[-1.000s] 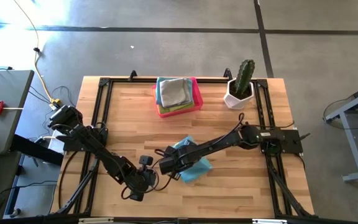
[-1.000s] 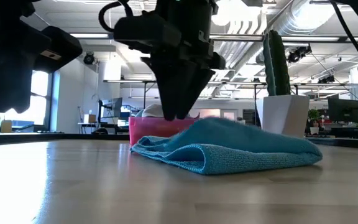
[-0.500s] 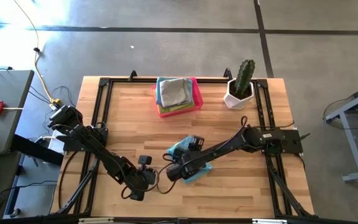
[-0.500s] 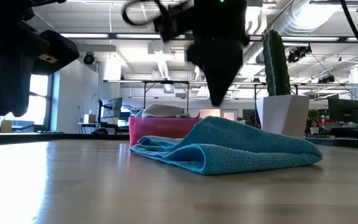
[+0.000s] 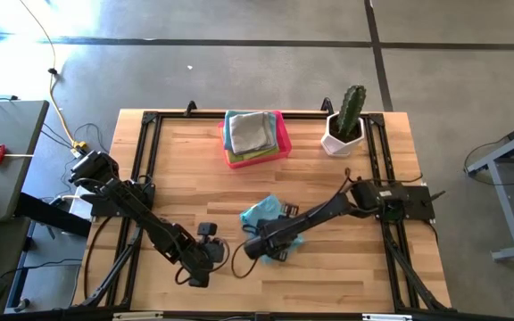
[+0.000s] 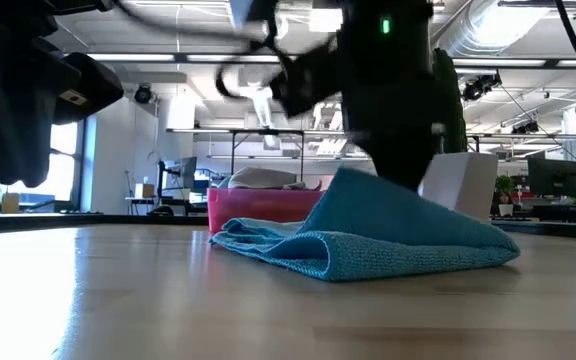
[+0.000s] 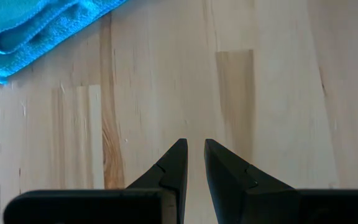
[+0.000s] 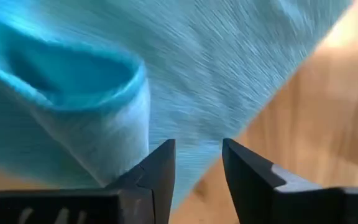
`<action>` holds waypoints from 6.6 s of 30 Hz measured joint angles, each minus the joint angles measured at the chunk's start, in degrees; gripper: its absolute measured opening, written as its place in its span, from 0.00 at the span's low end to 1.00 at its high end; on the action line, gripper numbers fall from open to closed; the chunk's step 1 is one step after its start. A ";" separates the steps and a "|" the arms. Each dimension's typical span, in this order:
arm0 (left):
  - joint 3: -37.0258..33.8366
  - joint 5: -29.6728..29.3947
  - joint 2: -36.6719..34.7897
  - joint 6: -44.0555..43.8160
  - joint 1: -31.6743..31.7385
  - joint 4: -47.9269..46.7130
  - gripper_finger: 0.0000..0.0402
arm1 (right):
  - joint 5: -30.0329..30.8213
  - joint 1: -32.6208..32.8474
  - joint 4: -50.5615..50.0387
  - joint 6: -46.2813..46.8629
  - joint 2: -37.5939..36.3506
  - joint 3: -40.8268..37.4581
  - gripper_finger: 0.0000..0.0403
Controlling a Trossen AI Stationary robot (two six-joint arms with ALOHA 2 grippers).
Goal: Fold microfiber towels
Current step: Fold the blue microfiber cloth, then stack the folded blue microfiber cloth on top of the folded gray microfiber cloth
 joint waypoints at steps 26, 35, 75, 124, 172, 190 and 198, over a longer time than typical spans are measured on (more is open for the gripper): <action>-0.04 -1.24 0.02 -0.29 1.70 6.79 0.12 | 14.09 10.96 14.69 3.81 -15.67 -15.03 0.30; -0.04 -4.70 0.02 13.10 4.49 16.08 0.12 | 4.94 8.80 61.25 -7.45 -29.74 -46.98 0.30; -0.04 -4.26 0.02 10.14 5.87 16.12 0.33 | 10.37 9.72 90.44 -21.85 -16.62 -51.87 0.49; -0.04 -9.32 4.92 33.36 10.90 38.85 0.33 | 8.40 6.16 47.54 -16.84 -28.72 -28.05 0.00; -0.04 -21.00 4.85 0.42 0.45 12.36 0.33 | -34.78 -42.55 83.24 -0.47 -16.80 -10.67 0.00; -0.02 -16.84 4.83 -5.71 0.10 6.07 0.33 | -16.47 -49.01 57.21 -15.49 -16.00 -10.64 0.00; -0.02 -16.44 4.83 -7.56 0.05 3.55 0.33 | -5.83 -50.08 49.80 -19.11 -16.04 -11.56 0.00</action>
